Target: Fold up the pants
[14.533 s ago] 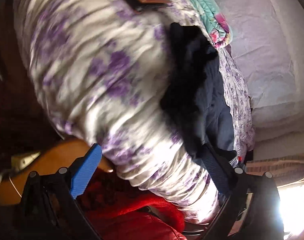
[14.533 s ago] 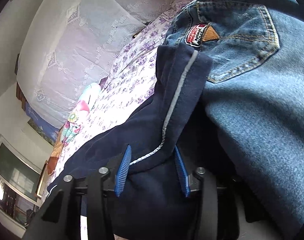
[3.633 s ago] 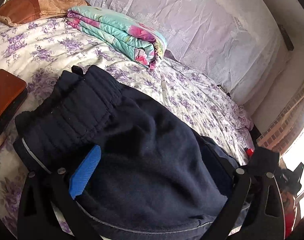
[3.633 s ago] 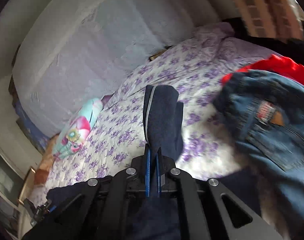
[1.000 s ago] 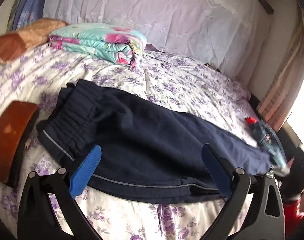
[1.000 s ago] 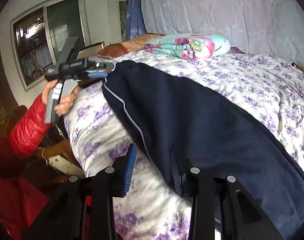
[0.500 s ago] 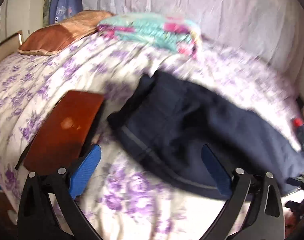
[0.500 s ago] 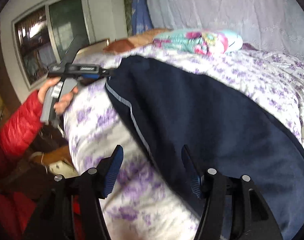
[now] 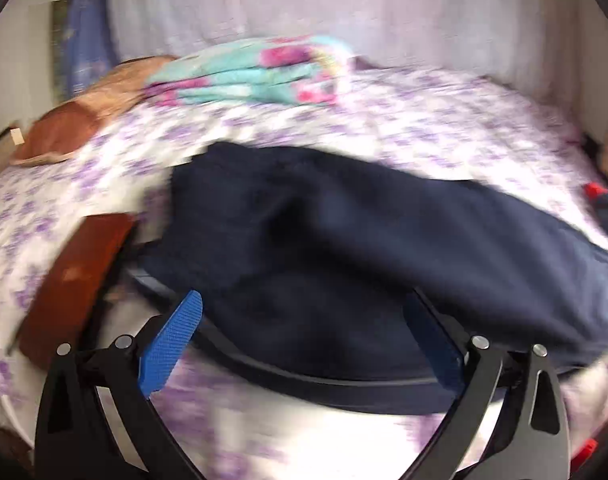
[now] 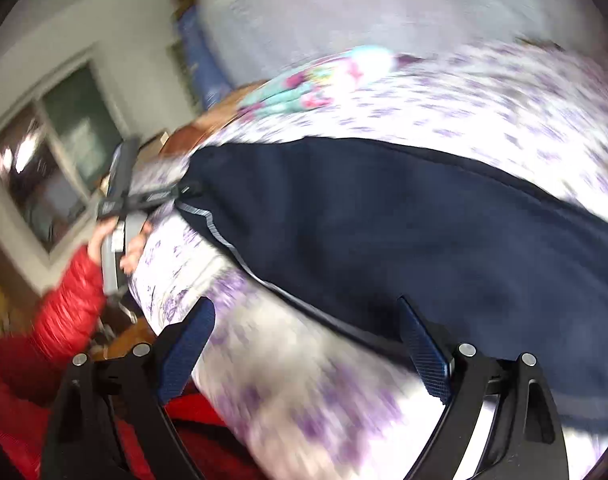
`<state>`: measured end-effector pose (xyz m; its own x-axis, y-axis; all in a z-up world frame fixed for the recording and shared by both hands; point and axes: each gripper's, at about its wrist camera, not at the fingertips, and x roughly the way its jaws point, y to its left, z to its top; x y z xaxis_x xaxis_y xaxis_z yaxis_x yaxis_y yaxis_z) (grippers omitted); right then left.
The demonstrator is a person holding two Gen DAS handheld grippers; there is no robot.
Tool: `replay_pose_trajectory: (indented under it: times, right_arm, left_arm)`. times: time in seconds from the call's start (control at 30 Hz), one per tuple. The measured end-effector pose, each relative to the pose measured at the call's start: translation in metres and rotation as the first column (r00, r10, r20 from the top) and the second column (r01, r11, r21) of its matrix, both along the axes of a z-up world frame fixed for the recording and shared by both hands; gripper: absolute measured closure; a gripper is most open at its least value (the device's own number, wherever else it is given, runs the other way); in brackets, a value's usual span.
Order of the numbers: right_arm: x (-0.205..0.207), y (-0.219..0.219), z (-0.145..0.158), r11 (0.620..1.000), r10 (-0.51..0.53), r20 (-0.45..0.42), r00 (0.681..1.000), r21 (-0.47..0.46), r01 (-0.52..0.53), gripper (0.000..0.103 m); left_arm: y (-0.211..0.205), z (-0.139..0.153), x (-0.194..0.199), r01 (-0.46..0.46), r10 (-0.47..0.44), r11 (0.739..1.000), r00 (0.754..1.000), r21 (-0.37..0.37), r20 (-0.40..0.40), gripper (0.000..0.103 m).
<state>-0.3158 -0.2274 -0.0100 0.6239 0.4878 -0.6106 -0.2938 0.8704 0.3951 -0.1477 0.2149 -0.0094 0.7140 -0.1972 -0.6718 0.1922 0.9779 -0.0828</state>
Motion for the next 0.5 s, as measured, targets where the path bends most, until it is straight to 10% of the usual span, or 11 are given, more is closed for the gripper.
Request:
replay_pose_trajectory:
  times: [0.13, 0.23, 0.37, 0.5]
  right_arm:
    - [-0.048, -0.088, -0.001, 0.95, -0.254, -0.094, 0.963, 0.166, 0.266, 0.011]
    - [-0.064, -0.138, -0.018, 0.844, -0.427, -0.193, 0.883, 0.266, 0.466, 0.011]
    - [-0.06, -0.169, -0.044, 0.681, -0.494, -0.288, 0.82, 0.459, 0.571, 0.011]
    - [-0.05, -0.18, -0.041, 0.603, -0.557, -0.281, 0.782, 0.511, 0.613, 0.009]
  left_arm:
    - [-0.075, 0.019, -0.021, 0.259, -0.257, 0.966, 0.962, -0.009, 0.094, 0.005]
    - [-0.126, 0.008, -0.023, 0.384, -0.387, 0.922, 0.916, 0.053, 0.109, 0.005]
    - [-0.159, -0.035, 0.003, 0.37, -0.364, 0.923, 0.929, 0.105, -0.071, 0.004]
    - [-0.151, -0.035, 0.004, 0.386, -0.384, 0.922, 0.921, 0.024, -0.056, 0.005]
